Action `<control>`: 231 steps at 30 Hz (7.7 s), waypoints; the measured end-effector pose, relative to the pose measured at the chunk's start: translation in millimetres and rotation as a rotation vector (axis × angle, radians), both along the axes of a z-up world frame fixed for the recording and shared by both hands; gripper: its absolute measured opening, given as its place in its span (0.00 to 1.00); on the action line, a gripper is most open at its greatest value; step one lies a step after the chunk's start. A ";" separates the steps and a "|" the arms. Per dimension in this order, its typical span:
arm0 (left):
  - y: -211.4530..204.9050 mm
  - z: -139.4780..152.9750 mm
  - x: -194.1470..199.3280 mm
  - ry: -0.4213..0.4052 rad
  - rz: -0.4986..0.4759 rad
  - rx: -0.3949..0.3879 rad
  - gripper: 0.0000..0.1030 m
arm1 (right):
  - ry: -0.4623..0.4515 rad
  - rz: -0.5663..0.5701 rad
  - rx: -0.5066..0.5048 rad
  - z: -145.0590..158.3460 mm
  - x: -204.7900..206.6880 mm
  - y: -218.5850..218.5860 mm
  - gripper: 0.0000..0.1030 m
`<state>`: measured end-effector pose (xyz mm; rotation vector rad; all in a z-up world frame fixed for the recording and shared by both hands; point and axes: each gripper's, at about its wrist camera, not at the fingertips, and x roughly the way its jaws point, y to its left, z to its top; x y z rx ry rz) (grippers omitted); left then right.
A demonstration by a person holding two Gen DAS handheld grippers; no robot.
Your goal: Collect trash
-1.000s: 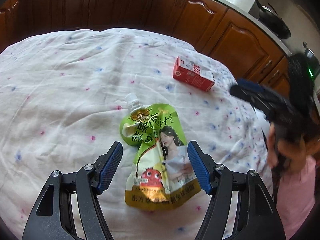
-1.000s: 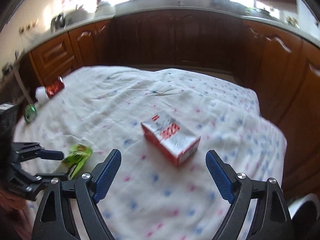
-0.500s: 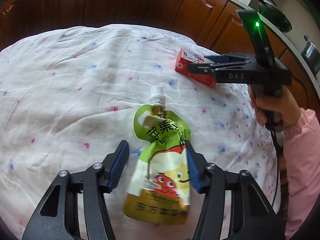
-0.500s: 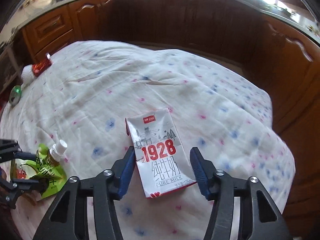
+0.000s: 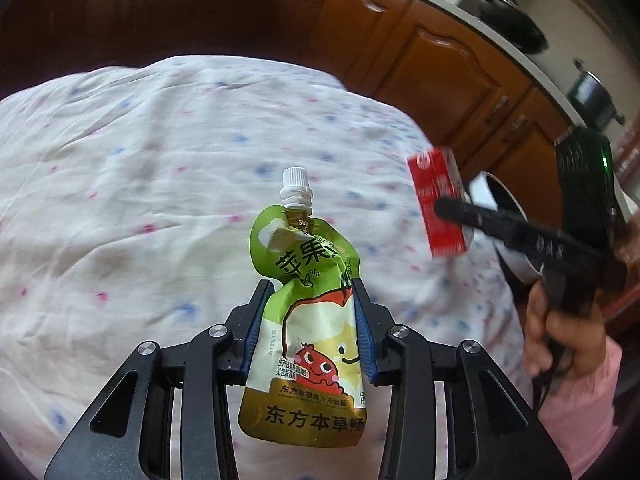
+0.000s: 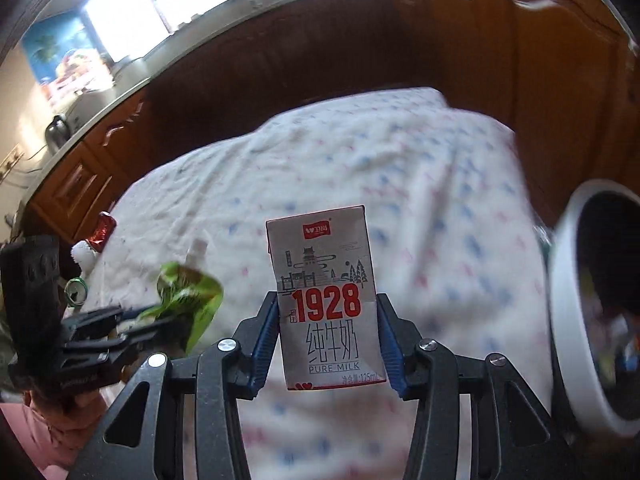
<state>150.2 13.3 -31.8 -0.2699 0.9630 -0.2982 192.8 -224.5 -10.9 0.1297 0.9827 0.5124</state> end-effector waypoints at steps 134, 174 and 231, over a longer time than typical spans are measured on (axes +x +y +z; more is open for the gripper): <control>-324.2 66.1 97.5 -0.070 -0.420 0.257 0.51 | -0.085 -0.578 0.086 23.5 -29.2 -248.7 0.53; -110.2 103.9 -69.4 -0.353 -0.063 0.051 0.91 | -0.633 -0.568 -0.036 115.4 -196.0 -93.3 1.00; -82.1 57.4 -146.6 -0.586 0.165 0.293 1.00 | -0.721 -0.544 -0.033 52.3 -229.2 -57.9 1.00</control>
